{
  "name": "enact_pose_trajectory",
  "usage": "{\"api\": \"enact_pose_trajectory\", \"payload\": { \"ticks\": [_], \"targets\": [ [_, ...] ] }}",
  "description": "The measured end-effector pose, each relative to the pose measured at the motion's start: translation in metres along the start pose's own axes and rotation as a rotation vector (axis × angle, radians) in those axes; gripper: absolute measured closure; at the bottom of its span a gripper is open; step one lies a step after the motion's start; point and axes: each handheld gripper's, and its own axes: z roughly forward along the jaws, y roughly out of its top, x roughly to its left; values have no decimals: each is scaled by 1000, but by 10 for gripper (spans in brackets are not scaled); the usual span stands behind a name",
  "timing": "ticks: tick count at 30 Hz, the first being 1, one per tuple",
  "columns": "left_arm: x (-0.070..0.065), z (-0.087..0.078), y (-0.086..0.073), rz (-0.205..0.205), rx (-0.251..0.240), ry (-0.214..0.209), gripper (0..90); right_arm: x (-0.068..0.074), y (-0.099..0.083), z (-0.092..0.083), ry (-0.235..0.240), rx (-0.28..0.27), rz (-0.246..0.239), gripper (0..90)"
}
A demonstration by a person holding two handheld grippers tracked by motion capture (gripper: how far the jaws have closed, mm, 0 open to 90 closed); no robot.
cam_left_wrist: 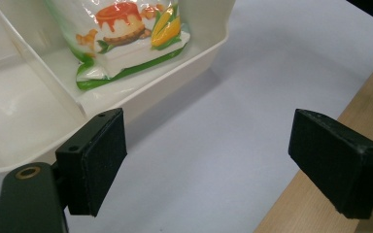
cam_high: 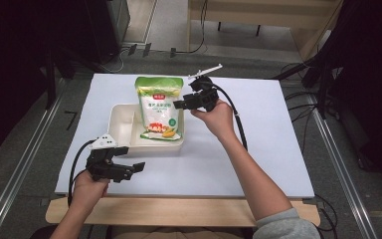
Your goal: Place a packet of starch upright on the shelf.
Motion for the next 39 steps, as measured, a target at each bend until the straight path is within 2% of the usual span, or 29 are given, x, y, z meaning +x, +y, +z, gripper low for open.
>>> {"api": "enact_pose_trajectory", "payload": {
  "ticks": [5,9,15,19,26,27,31,34,39],
  "targets": [
    [0,0,0,-3,1,2,146,2,-8,-16,7,-3,-26,453],
    [0,0,0,3,4,3,146,3,-19,-29,15,-14,-28,443],
    [0,0,0,1,5,6,147,1,-37,-43,6,-13,-49,437],
    [1,0,0,1,7,15,146,-2,-53,-51,9,-16,-44,431],
    [1,0,0,4,12,15,147,-8,-83,-65,4,-20,-7,383],
    [1,0,0,4,12,15,146,-10,-92,-68,3,-12,-15,384],
    [0,0,0,10,8,15,146,-12,-104,-72,-8,1,-22,384],
    [0,0,0,6,8,17,147,-15,-117,-75,-10,7,-7,384],
    [0,1,0,11,11,12,146,-17,-136,-74,-23,-18,10,398]
  ]
}}
